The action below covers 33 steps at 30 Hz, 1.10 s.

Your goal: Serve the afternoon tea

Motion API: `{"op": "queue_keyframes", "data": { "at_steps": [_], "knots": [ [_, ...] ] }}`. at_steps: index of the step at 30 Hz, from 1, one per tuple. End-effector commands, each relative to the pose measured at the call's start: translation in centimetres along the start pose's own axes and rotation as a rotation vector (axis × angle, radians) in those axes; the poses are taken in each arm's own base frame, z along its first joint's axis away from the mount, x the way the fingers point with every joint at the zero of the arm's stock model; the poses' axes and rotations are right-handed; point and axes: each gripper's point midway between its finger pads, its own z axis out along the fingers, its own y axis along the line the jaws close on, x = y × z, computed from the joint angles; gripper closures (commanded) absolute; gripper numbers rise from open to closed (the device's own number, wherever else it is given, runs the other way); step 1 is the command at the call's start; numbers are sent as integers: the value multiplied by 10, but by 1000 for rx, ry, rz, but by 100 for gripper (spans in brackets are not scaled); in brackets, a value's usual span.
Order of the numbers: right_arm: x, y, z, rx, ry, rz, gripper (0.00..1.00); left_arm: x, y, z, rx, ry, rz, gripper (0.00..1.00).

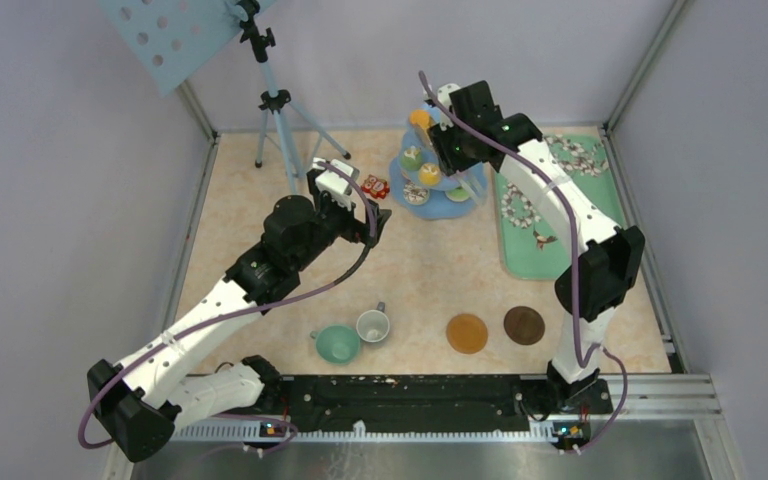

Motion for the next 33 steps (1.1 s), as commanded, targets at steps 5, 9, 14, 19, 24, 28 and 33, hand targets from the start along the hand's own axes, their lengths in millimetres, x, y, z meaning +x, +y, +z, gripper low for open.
{"op": "queue_keyframes", "data": {
  "at_steps": [5, 9, 14, 19, 24, 28, 33],
  "knots": [
    [-17, -10, -10, 64, -64, -3, 92, -15, 0, -2, 3, -59, -2, 1],
    [-15, -10, -6, 68, -53, -2, 88, -14, 0, -1, 2, -57, -2, 1],
    [-16, -10, -6, 68, -57, -2, 72, -14, 0, -1, 4, -58, -2, 1],
    [-17, -11, -7, 71, -62, -2, 64, -14, 0, -1, 7, -56, -4, 1],
    [-19, -11, -9, 70, -70, -4, 59, -13, -1, -1, 9, -55, -4, 1],
    [-20, -11, -10, 68, -74, -7, 58, -13, -1, 0, 9, -54, -4, 1],
    [-19, -11, -10, 67, -71, -13, 55, -12, -1, 0, 10, -51, -2, 1]
  ]
}}
